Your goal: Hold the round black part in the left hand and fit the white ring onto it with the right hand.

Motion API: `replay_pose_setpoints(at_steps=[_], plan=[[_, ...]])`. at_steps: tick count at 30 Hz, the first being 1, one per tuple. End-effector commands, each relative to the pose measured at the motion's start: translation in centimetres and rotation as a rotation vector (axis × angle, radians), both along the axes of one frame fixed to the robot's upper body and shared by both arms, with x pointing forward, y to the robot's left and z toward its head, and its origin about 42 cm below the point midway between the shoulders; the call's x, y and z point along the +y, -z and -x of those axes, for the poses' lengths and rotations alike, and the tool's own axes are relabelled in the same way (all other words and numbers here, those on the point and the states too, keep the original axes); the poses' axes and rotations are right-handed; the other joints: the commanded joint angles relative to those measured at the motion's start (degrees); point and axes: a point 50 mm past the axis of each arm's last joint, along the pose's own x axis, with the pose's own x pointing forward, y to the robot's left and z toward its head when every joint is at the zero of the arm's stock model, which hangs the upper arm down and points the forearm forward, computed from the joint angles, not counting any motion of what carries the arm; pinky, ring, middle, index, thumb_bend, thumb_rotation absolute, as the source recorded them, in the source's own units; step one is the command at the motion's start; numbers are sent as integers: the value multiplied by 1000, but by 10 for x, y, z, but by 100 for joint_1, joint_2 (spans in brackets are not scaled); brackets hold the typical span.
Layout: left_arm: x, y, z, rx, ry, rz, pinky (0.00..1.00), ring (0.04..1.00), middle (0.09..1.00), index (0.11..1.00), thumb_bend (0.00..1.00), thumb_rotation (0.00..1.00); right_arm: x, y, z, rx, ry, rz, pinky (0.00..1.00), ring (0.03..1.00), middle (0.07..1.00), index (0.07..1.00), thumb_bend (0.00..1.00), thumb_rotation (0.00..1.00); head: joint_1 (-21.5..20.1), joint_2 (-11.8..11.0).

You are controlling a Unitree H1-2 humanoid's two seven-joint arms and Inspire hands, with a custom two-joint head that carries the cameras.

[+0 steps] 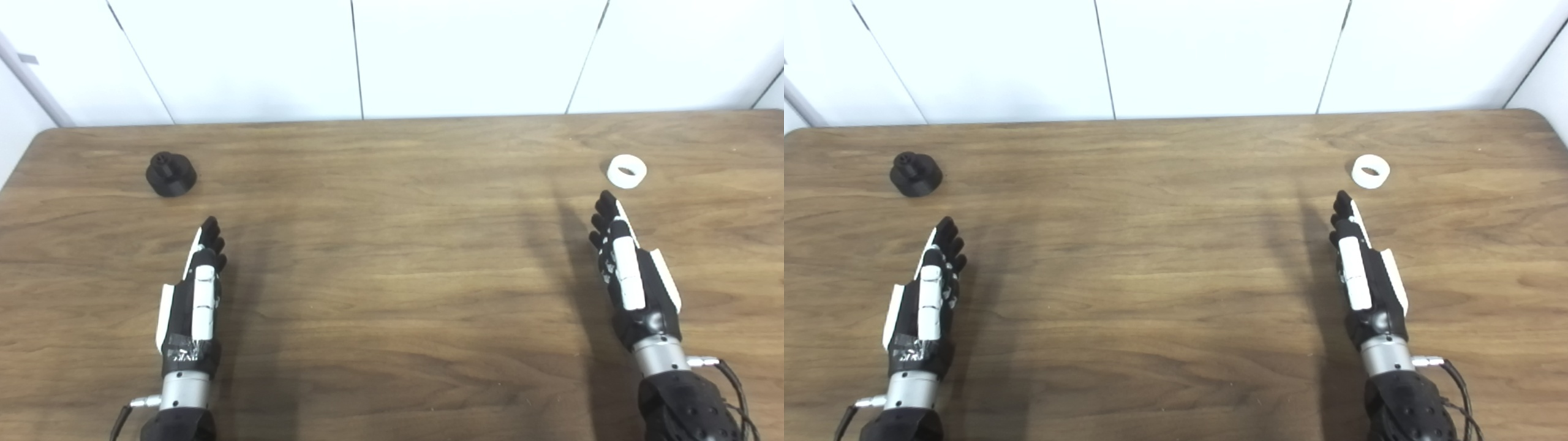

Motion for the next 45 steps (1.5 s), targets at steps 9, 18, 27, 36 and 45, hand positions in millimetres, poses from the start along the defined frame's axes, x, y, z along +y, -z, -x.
replay_pose_setpoints(at_steps=[9, 18, 27, 36, 45], plan=[[0, 4, 23, 3, -8, -5, 1000, 1000, 999, 996, 516, 928, 0, -13, -2, -76, -1, 2, 1000, 995, 1000, 1000, 564, 1000, -3, 10], [-2, 7, 25, 10, -9, -6, 1000, 1000, 997, 992, 526, 926, -2, -8, 0, -71, -2, 2, 1000, 992, 996, 1000, 562, 1000, 205, -187], [-13, 19, 25, 15, -16, 3, 1000, 1000, 986, 981, 482, 906, -12, 7, 0, -69, -16, 5, 1000, 993, 996, 1000, 506, 1000, 946, -718], [-26, 34, 21, 20, -13, 2, 1000, 1000, 982, 975, 527, 842, -22, 17, -4, -75, -33, 1, 1000, 1000, 1000, 1000, 466, 1000, 1527, -1233], [-34, 39, 19, 22, -5, -5, 1000, 1000, 985, 974, 547, 806, -24, 20, -5, -71, -46, -24, 1000, 1000, 1000, 1000, 492, 1000, 1727, -1444]])
